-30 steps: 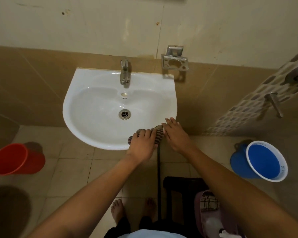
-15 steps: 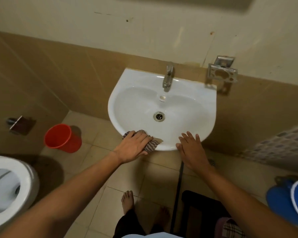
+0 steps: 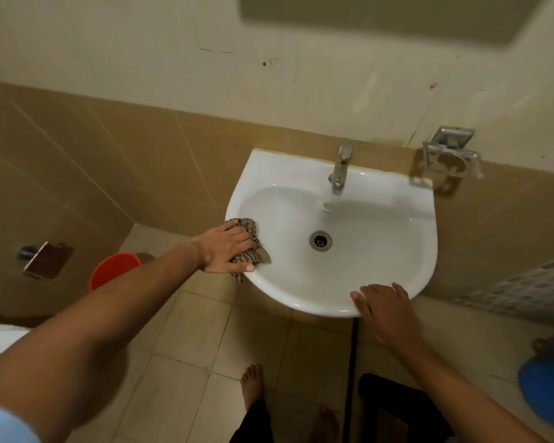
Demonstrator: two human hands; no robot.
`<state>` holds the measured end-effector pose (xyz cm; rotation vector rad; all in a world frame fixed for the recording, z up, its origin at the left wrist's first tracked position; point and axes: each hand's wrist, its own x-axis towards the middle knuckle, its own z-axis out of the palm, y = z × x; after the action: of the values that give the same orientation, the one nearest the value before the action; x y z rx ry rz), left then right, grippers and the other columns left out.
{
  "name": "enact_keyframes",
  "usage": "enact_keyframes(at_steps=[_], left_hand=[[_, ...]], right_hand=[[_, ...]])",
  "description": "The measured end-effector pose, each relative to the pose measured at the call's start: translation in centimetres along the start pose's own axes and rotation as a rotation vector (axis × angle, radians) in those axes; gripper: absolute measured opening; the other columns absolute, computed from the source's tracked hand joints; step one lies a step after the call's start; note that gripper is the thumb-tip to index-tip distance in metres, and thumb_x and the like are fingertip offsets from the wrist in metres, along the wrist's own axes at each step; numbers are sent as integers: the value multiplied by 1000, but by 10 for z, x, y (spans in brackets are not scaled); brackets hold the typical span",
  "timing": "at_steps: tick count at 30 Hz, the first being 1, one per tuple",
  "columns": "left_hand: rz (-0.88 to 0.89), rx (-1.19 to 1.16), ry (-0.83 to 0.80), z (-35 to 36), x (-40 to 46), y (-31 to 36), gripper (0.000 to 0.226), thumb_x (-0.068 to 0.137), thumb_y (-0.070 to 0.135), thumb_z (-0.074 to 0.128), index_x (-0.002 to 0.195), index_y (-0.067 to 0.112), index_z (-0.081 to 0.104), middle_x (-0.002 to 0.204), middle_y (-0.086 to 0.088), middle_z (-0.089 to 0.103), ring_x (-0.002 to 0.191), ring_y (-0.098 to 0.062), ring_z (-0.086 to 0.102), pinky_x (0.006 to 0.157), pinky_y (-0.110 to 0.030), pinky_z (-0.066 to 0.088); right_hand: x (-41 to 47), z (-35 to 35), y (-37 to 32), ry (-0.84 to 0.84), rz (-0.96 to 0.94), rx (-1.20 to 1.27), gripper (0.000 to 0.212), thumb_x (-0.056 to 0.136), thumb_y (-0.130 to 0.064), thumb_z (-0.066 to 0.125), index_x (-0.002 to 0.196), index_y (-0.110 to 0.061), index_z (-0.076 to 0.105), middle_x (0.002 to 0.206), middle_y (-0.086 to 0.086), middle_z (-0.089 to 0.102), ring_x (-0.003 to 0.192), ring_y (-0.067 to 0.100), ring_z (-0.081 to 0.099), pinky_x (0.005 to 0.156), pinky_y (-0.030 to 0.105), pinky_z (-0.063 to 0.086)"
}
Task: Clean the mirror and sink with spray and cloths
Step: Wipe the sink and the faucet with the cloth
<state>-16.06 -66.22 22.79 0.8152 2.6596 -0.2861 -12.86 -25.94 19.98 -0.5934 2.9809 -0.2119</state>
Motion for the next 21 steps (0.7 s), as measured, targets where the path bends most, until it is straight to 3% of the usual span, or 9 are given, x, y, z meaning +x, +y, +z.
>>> enact_keyframes(at_steps=[4, 8, 15, 21], left_hand=[[14, 36, -85, -11, 27, -34, 89, 89, 71, -4, 152, 20, 33, 152, -3, 39, 146, -22, 23, 123, -45, -3], [-15, 169, -168, -18, 59, -48, 73, 98, 63, 6, 156, 22, 22, 165, 1, 17, 153, -19, 1, 122, -47, -7], [-34, 320, -183, -17, 74, -43, 64, 102, 54, 14, 157, 21, 18, 166, 1, 12, 153, -21, 3, 122, -46, -8], [-41, 150, -251, -20, 51, 0, 59, 104, 49, 15, 156, 22, 22, 165, 1, 17, 152, -21, 9, 122, -45, 1]], right_hand=[[6, 5, -5, 6, 81, -35, 83, 92, -61, -9, 91, -26, 66, 90, -7, 68, 94, 14, 62, 106, 41, 31], [9, 6, -13, 31, 139, -36, 67, 97, -55, 7, 93, -25, 67, 92, -7, 69, 97, 14, 62, 107, 42, 31], [13, 4, -12, -25, 143, -33, 69, 99, -55, 6, 109, -21, 65, 108, -8, 68, 112, 11, 57, 112, 40, 28], [23, -4, 15, -7, 200, -79, 57, 97, -47, 26, 120, -11, 64, 131, 10, 59, 131, 27, 45, 114, 50, 26]])
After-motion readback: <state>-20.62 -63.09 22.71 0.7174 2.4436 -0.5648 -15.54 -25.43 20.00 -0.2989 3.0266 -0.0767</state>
